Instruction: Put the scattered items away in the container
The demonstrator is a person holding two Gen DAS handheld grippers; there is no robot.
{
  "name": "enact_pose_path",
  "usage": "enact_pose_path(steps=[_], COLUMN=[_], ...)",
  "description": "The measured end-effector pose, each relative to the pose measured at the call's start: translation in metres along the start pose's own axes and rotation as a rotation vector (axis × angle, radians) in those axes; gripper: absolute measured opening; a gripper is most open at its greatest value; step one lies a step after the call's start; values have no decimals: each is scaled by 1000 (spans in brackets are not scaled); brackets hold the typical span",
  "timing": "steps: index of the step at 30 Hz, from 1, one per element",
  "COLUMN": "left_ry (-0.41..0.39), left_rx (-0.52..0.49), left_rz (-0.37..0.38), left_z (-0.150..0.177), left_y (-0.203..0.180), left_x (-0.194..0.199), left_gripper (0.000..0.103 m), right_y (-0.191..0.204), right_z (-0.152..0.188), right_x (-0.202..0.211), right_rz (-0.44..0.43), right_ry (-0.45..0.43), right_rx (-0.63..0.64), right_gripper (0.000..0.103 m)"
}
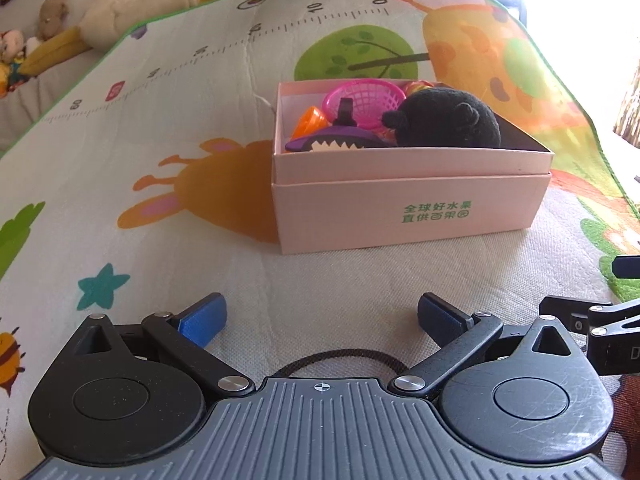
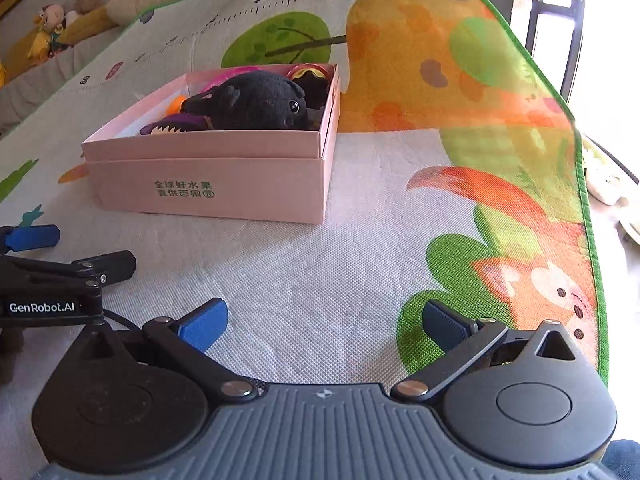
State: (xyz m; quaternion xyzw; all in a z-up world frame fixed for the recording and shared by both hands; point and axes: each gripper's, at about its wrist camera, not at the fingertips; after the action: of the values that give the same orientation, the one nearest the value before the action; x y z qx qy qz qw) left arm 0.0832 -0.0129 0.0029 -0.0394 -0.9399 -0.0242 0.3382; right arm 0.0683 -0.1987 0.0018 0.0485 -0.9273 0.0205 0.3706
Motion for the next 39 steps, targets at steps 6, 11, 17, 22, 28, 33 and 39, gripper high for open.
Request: enact_pose_path(steps=[6,11,17,22,28,33,39], left_ry=[0,0,0,1,1,1,1], left_rx=[4,2,1,4,8,6,7], left_rz=[1,0,-2,2,5,3,4], left_z=[1,1,1,0,1,1,1], left_y=[-1,-1,-1,-2,-2,-2,-2], left_x=[0,0,0,1,1,0,0], left_gripper=[103,103,103,103,103,103,103], right_y=[1,1,0,1,1,1,0], right_z=[-7,3,4,4,5,5,5], right_x=[-11,-7,-6,-6,-6,-5,-4], right_rz=[13,11,4,5,5,5,5], right_ry=[-2,-56,-65,-66,-66,-66,-66], right_rx=[-17,-13,-14,-14,-15,-15,-15], right_gripper=[103,103,103,103,103,103,103])
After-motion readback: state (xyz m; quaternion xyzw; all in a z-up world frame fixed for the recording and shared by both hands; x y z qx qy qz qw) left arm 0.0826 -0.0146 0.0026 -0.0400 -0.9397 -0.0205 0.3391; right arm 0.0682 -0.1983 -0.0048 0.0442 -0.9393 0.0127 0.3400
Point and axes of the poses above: each gripper's, at about its wrist camera, not at the fingertips, and x roughly against the way its jaws point, y to its left, z to its underside
